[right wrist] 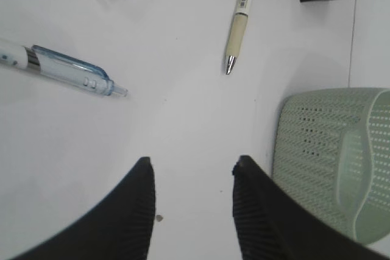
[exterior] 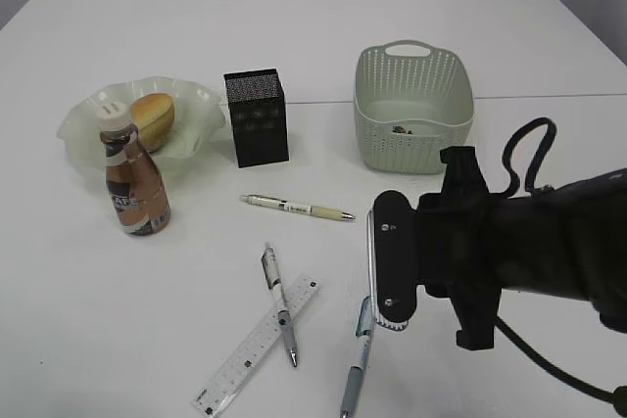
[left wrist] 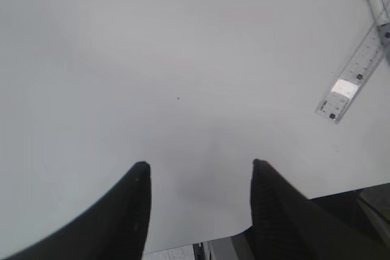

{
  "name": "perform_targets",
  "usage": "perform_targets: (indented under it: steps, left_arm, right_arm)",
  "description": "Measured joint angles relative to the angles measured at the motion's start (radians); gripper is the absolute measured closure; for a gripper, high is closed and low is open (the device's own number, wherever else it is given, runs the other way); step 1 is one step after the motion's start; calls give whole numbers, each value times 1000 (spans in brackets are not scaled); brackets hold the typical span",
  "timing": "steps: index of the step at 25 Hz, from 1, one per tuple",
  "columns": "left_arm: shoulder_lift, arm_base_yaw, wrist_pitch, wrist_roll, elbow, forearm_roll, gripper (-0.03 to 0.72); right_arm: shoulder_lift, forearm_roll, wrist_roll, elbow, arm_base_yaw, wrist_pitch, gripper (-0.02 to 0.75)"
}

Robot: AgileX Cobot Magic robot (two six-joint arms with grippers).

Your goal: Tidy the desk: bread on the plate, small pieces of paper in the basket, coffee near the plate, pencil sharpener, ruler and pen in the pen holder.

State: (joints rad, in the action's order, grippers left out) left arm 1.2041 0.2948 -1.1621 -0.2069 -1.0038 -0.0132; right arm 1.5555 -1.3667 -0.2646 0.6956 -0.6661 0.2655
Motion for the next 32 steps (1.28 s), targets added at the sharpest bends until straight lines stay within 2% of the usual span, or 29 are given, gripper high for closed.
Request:
perform_targets:
  steps: [3,6,8,15,20,24,28,32]
  left_arm:
    - [0,0,0,0,0,-18,302]
    - [0,0,0,0,0,-34,302]
    - [0,0,0,0,0,-41,302]
    - [0,0,-12,0,0,-89,302]
    - [0,0,-43,0,0,-104,302]
    - [0,0,-62,0,0,-113,302]
    - [0,0,-64,0,0,-115,302]
    - [0,0,-66,0,0,-121,302]
  right_arm:
    - [-12,146,0,0,-65,71,486]
    - [-21,290,0,21,-117,154,497]
    - [-21,434,16,59,-134,222,498]
    - [-21,987,221,224,-141,454,498]
    - [-21,1242,265,314,-141,557,498]
    - [-17,1339,141,389,-141,616,498]
    - [15,1346,-46,458,-141,676,497]
    - [29,1354,-135,493,-141,699,497]
